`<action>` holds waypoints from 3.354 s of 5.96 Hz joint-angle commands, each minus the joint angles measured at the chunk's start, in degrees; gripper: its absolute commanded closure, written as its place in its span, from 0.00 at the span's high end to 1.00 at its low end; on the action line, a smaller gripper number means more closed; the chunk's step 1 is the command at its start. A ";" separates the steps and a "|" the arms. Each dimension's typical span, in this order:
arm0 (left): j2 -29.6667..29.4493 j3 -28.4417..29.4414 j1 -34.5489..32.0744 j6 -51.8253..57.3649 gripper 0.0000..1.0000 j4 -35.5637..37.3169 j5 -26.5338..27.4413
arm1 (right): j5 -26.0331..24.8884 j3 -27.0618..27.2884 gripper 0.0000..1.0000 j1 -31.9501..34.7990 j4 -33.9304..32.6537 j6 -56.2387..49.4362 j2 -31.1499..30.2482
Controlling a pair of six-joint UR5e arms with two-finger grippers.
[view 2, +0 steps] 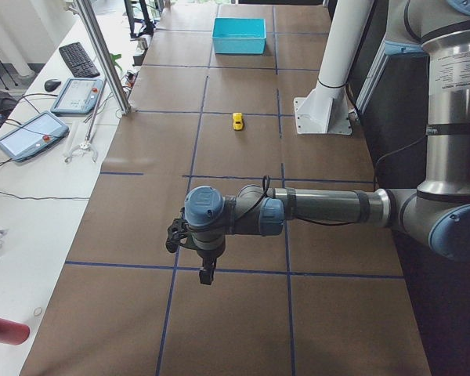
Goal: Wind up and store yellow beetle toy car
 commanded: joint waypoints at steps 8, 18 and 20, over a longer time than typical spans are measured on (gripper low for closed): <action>-1.42 -15.43 5.87 -0.09 1.00 12.93 0.61 | -0.40 -1.19 1.00 -0.05 -0.15 -0.17 -0.25; -34.80 -28.08 57.06 8.09 1.00 27.28 24.52 | -2.16 4.61 1.00 -0.67 -9.29 -0.60 0.19; -37.98 -19.34 59.33 14.10 1.00 18.37 25.57 | -2.16 4.43 1.00 -0.67 -9.20 -0.69 0.28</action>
